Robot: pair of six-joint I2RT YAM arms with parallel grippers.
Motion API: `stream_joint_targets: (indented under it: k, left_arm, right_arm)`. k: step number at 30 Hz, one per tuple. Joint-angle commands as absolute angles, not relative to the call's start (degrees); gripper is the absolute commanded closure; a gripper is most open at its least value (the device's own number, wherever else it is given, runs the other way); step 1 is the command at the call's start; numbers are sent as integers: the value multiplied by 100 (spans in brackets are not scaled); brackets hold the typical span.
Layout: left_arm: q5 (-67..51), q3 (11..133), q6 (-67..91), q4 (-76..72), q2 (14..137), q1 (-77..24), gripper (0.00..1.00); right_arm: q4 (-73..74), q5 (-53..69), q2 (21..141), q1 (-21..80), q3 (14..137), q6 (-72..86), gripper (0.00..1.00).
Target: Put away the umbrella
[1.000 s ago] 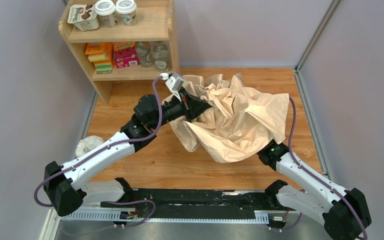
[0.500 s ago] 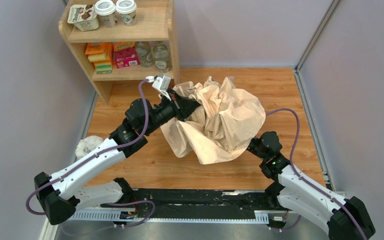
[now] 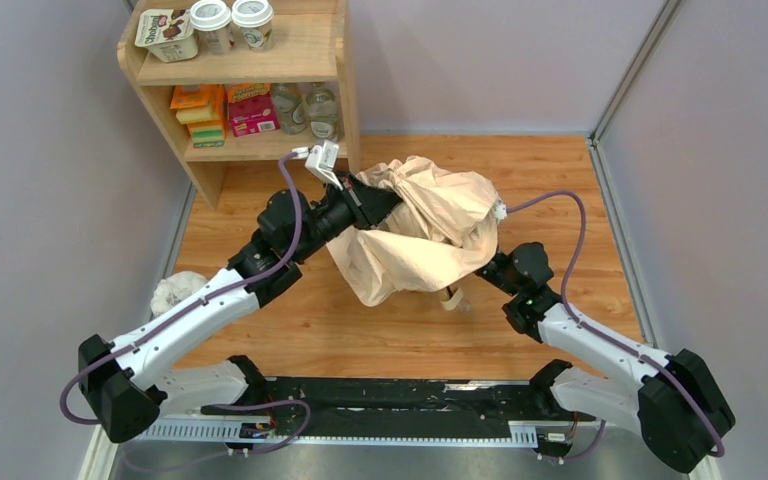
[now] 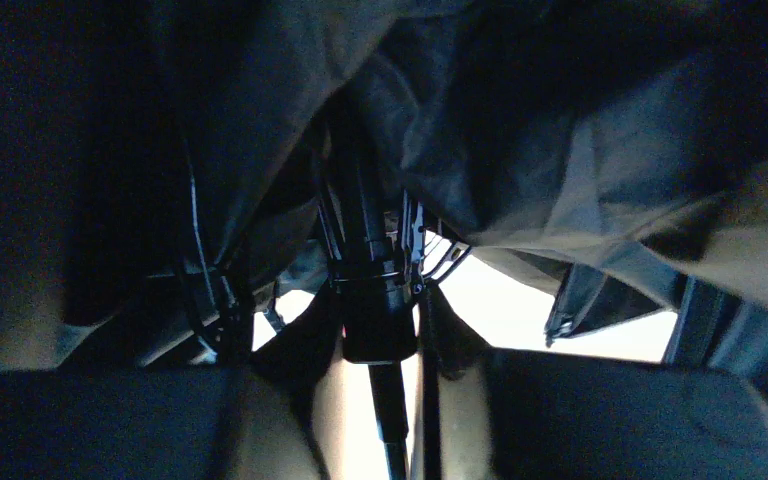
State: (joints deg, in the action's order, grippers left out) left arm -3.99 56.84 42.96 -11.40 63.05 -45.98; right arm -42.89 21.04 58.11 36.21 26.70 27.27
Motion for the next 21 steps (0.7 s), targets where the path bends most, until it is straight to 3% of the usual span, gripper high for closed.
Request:
stream_joint_targets:
  k: [1,2,4,5,6,15,21]
  left_arm:
    - [-1423,6080,4298,-1153,6503,-4702,100]
    - [-1511,6213,4211,-708,6521,-4650,100]
    - [-1477,6687,4079,261,6539,-4545,76]
    - [-1459,6880,3982,716,6452,-4500,49]
    - [-1355,6925,3955,869,6390,-4430,32]
    - [-747,6180,3673,1460,4151,-4228,28]
    - [-965,5783,4007,906,4130,-4228,27]
  right_arm:
    - [-5472,2075,6090,3630,2885,2821,100]
    - [-5745,2039,6100,3621,2726,2830,100]
    - [-6038,2048,6117,3525,2523,2918,100]
    - [-6003,2013,6100,3490,2505,2935,100]
    - [-5968,1908,6065,3481,2435,2918,100]
    - [-5635,1249,5766,3454,2417,2813,100]
    - [-5669,1353,5836,3445,2575,2891,100]
